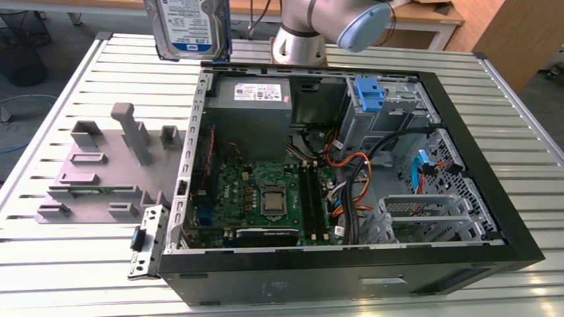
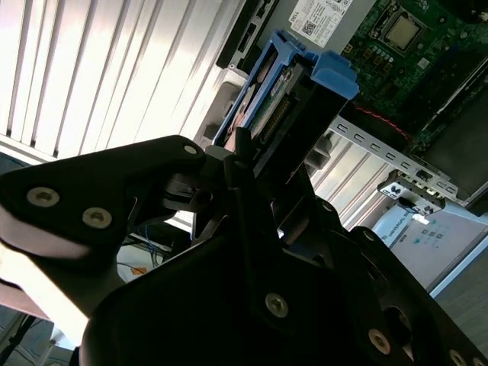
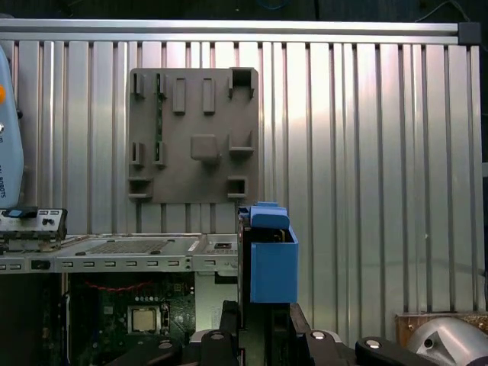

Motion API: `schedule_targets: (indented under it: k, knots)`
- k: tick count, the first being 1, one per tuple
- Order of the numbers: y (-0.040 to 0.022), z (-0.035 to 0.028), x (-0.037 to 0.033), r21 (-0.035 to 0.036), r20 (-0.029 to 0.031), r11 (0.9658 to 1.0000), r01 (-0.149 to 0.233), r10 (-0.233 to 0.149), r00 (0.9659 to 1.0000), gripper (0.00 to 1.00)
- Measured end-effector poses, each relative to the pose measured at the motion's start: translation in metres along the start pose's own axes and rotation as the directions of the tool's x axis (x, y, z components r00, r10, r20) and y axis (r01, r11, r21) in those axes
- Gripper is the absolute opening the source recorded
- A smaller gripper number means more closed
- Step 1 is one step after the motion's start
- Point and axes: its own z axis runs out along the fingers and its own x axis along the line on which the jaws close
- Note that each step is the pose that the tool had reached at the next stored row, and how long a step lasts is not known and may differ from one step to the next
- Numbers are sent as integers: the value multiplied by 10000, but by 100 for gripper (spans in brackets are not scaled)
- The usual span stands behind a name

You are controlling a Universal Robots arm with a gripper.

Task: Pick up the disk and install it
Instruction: 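Pick up the disk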

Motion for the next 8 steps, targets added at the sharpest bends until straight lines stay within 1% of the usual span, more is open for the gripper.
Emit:
schedule_targets:
  k: [8]
  knots:
    - [-121, -1, -3, 0, 1, 10000, 0, 0, 10000, 35]
